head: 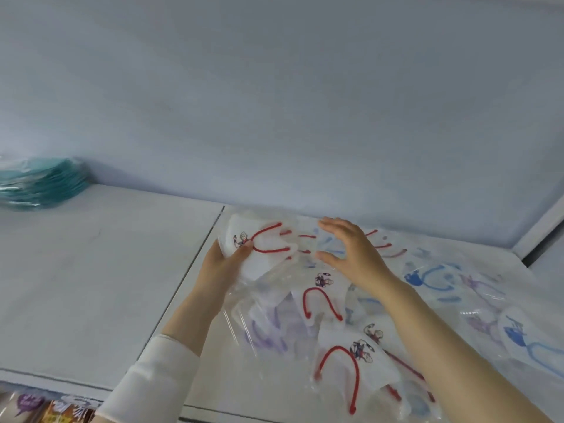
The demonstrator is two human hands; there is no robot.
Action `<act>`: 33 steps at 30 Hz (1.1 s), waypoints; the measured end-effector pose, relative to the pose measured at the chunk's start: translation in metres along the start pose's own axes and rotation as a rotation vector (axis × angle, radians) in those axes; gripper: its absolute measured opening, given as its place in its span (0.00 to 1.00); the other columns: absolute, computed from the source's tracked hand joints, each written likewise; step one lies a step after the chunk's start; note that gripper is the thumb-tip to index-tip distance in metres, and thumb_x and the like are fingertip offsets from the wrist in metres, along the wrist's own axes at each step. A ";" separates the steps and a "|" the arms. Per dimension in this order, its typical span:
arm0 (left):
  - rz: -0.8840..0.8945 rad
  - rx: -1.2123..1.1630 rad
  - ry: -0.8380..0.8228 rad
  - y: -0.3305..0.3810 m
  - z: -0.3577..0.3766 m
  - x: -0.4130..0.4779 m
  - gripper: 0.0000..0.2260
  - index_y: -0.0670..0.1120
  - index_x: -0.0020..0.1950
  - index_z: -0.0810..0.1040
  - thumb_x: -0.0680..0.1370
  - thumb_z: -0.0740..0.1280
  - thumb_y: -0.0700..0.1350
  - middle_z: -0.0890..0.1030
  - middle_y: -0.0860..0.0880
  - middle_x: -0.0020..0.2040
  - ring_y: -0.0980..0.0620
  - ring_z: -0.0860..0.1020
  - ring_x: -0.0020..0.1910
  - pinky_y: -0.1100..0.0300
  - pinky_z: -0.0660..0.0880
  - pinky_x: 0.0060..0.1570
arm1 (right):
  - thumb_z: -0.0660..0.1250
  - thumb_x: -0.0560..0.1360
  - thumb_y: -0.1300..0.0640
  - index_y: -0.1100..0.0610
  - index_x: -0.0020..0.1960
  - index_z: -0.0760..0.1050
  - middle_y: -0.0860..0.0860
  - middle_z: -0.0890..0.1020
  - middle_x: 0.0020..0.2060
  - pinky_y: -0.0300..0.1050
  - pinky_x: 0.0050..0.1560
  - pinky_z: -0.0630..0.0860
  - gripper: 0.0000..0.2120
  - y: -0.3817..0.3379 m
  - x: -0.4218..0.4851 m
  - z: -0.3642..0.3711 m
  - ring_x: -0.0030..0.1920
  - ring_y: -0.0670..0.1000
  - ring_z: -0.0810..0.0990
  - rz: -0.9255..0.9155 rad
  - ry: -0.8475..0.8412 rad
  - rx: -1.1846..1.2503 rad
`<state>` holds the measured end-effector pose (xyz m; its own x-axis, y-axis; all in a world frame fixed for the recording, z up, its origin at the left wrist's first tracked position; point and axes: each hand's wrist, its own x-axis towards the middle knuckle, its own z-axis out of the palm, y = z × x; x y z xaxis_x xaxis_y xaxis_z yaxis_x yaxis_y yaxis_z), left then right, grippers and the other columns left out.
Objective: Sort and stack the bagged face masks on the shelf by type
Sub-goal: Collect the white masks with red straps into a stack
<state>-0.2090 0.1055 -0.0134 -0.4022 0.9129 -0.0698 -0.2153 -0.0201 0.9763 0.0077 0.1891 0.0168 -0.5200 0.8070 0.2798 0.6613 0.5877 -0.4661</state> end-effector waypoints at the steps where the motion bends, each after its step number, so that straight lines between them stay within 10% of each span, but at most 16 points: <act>1: 0.008 -0.014 0.056 -0.001 -0.007 0.004 0.14 0.44 0.56 0.78 0.72 0.72 0.45 0.84 0.44 0.50 0.44 0.82 0.49 0.52 0.79 0.47 | 0.69 0.72 0.49 0.54 0.71 0.65 0.49 0.67 0.71 0.38 0.69 0.57 0.30 0.007 0.010 0.004 0.72 0.49 0.62 0.053 -0.008 -0.007; 8: -0.009 -0.054 0.208 -0.008 -0.031 0.021 0.14 0.39 0.62 0.76 0.77 0.66 0.41 0.82 0.41 0.52 0.46 0.81 0.46 0.58 0.79 0.41 | 0.70 0.69 0.41 0.52 0.72 0.63 0.51 0.69 0.69 0.46 0.66 0.64 0.35 0.011 0.056 0.042 0.68 0.52 0.68 0.175 -0.244 -0.152; 17: 0.036 -0.072 0.189 0.001 -0.041 0.032 0.08 0.44 0.56 0.77 0.77 0.66 0.42 0.83 0.46 0.47 0.53 0.83 0.40 0.60 0.81 0.38 | 0.74 0.68 0.54 0.56 0.61 0.75 0.50 0.79 0.56 0.35 0.55 0.71 0.23 0.020 0.044 0.008 0.55 0.50 0.78 0.102 0.266 0.122; 20: 0.025 -0.061 0.097 0.004 -0.026 0.033 0.17 0.42 0.61 0.76 0.75 0.70 0.47 0.83 0.42 0.53 0.46 0.82 0.49 0.51 0.80 0.50 | 0.75 0.67 0.55 0.55 0.62 0.76 0.46 0.78 0.55 0.23 0.55 0.65 0.24 -0.003 0.041 -0.001 0.54 0.44 0.75 -0.042 0.189 0.199; 25: 0.069 -0.042 -0.074 0.008 -0.003 0.026 0.10 0.46 0.57 0.77 0.77 0.66 0.45 0.84 0.49 0.47 0.53 0.83 0.44 0.63 0.78 0.39 | 0.75 0.66 0.52 0.56 0.62 0.76 0.51 0.79 0.59 0.51 0.61 0.73 0.25 -0.039 0.043 0.031 0.59 0.53 0.77 -0.264 0.099 0.031; 33: 0.065 -0.039 0.184 0.005 -0.067 0.038 0.18 0.44 0.56 0.79 0.69 0.73 0.46 0.83 0.44 0.49 0.46 0.82 0.46 0.53 0.77 0.48 | 0.68 0.71 0.42 0.50 0.76 0.49 0.49 0.51 0.77 0.50 0.74 0.53 0.42 -0.033 0.062 0.054 0.76 0.48 0.47 0.129 -0.289 -0.080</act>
<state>-0.2851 0.1126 -0.0246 -0.5711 0.8196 -0.0466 -0.2164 -0.0956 0.9716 -0.0761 0.2165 0.0043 -0.5538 0.8320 -0.0326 0.7661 0.4938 -0.4114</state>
